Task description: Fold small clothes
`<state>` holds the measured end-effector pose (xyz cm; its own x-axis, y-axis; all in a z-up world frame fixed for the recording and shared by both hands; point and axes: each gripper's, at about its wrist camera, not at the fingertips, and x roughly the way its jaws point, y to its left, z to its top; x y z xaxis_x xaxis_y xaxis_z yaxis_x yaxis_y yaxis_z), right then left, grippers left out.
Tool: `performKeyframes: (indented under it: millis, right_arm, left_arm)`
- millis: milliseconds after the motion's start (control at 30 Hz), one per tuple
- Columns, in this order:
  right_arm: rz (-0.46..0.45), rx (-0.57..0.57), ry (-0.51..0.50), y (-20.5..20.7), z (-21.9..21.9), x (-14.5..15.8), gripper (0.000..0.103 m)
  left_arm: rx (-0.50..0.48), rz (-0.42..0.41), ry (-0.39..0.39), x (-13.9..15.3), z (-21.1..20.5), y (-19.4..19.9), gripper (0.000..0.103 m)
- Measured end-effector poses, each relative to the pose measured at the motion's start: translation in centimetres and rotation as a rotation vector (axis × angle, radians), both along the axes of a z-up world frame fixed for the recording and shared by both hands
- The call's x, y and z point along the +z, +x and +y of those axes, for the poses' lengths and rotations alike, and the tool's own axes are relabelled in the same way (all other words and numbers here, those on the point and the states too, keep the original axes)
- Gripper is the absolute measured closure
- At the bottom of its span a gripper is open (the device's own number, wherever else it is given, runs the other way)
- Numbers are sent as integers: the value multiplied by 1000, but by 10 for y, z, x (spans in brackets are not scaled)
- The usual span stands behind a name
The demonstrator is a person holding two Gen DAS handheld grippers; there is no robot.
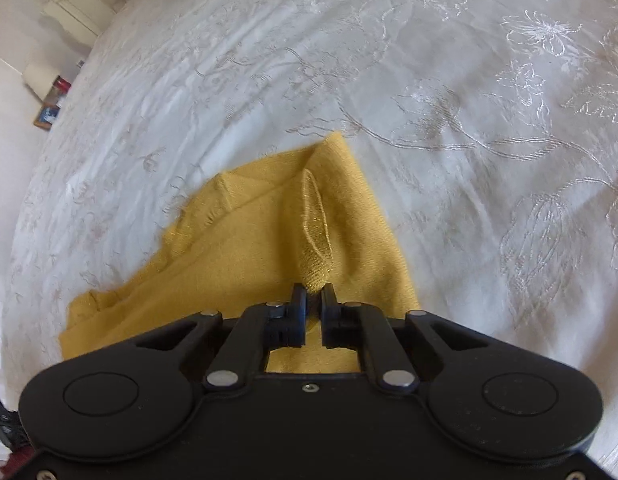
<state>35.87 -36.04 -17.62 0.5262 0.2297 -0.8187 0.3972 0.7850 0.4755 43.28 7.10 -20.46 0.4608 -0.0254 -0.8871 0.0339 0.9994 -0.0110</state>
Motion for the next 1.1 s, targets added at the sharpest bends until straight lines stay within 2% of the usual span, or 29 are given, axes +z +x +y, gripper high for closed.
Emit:
performKeyframes:
  millis: [133,267,300,333,400,467,533,567,633,767,867,933,967,1100]
  right_arm:
    - [-59,-3,-70,-16,3,30,90]
    - [59,-7,-102,-14,-4,5,90]
    - [87,-8,-100,-12,-5,-1,87]
    - [102,-12,-123,-12,-4,-2,78]
    - [64,-2,-188,-12,4,8,77]
    - [1,50,-259,-10,19,21,65]
    - [-63,135,-319,-5,39,30,32]
    - [-81,187,-338,-1,50,30,29]
    - [-83,300,-378,10,74,25,29]
    - [-45,418,-431,30,103,2,29]
    - [-3,440,-464,45,107,-18,27]
    - [1,433,-476,50,105,-22,17]
    - [1,431,-472,53,103,-23,16]
    - [-23,419,-443,50,97,-20,16]
  left_arm:
    - [-10,4,-9,0,2,1,0]
    - [-30,6,-4,-1,0,2,0]
    - [-34,10,0,1,-1,2,0]
    - [-37,13,8,4,-2,2,0]
    - [-39,-5,46,14,-6,0,0]
    - [-59,-47,62,28,-13,-5,0]
    - [-99,-59,43,34,-24,-8,0]
    - [-123,-61,42,34,-31,-7,0]
    - [-163,-63,48,31,-47,-5,0]
    - [-215,-45,57,17,-75,5,0]
    - [-273,13,132,-3,-93,16,0]
    - [-274,22,125,-5,-93,21,0]
    - [-267,28,118,-2,-91,22,0]
    - [-279,-42,99,22,-96,10,0]
